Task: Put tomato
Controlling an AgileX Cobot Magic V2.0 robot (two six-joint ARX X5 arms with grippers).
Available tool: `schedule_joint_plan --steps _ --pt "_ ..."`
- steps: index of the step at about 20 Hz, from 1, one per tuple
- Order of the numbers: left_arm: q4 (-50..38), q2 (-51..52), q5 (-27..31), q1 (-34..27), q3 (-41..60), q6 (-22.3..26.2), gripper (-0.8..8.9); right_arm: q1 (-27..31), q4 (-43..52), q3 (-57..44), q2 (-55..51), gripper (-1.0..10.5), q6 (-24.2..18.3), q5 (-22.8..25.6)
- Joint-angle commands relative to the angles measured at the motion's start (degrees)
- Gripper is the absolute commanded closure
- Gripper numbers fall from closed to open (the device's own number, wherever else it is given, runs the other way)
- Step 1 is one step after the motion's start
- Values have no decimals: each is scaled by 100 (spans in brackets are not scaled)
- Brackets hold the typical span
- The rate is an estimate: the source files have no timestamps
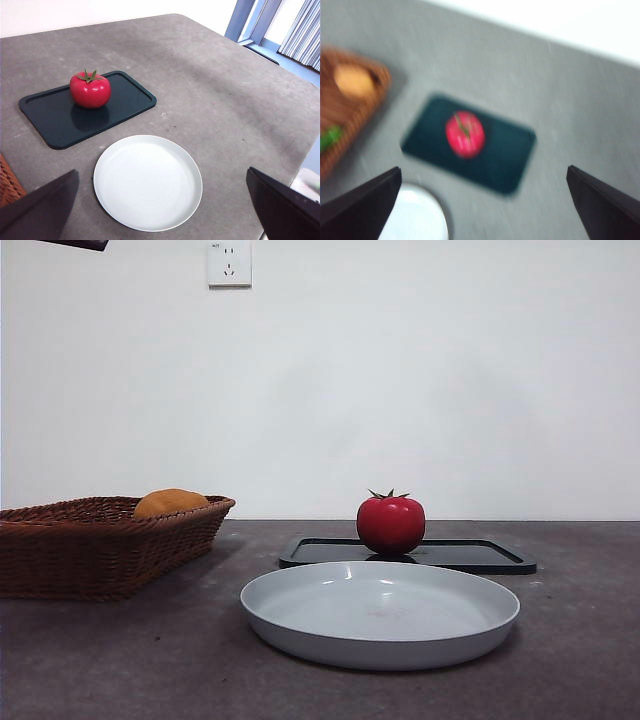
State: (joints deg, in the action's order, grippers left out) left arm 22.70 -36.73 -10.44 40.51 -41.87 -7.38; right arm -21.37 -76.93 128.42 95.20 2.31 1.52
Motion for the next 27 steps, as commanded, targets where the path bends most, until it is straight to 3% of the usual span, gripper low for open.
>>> schedule_joint_plan --steps 1,4,8,15,20,27 --pt "-48 -24 9 37 -39 42 98 -37 -455 -828 -629 358 -68 31" --pt "-48 -24 9 37 -39 42 98 -37 107 -2111 -1569 358 -66 -13" --pt "-48 -24 9 37 -39 42 98 -136 1412 -4245 -3235 358 -66 -448" --pt "-48 -24 9 37 -39 42 98 -256 2782 -7200 -6017 358 -136 -955" --pt "-179 -26 9 37 -39 42 98 -256 2520 -7956 -6972 358 -13 -942" --pt "-173 -24 9 37 -39 42 98 -256 2507 -7967 -7047 358 -15 -942"
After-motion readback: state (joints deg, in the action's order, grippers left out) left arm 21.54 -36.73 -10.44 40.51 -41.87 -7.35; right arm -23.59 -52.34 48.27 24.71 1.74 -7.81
